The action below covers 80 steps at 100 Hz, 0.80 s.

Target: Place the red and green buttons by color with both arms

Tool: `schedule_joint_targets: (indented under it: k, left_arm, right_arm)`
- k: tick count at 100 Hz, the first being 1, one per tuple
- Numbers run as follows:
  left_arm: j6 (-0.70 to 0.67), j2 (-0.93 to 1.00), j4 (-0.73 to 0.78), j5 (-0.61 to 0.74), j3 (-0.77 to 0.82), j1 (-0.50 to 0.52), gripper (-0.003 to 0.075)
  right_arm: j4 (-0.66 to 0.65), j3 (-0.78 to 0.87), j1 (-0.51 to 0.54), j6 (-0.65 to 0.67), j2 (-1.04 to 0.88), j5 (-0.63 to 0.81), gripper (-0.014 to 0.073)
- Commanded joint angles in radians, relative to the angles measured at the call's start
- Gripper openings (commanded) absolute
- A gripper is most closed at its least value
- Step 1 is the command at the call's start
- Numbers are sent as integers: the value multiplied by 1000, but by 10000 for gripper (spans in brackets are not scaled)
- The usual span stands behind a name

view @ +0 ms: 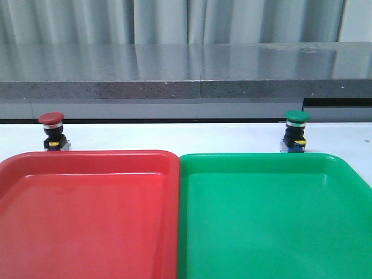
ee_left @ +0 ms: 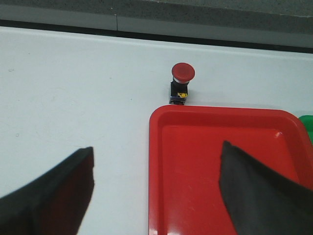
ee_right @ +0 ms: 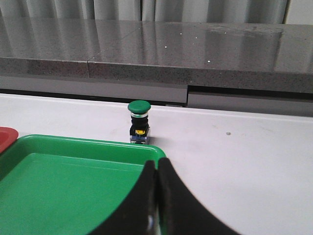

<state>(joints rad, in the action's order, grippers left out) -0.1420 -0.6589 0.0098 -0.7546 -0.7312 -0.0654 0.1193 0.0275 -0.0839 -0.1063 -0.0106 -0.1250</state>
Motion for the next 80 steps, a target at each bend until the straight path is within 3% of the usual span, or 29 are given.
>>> schedule_joint_targets:
  k: [1,29,80]
  left_arm:
    - [-10,-7,-10,58,-35,0,608]
    - [5,-55,-18,65,-55,0,577]
    - [50,-533,-56,126,-338,-28,571]
  right_arm:
    - [2,-14,3,-3,-20,87,-110]
    - [2,-14,3,-3,-20,87,-110]
    - [2,-14,3,-3,-20,87,-110]
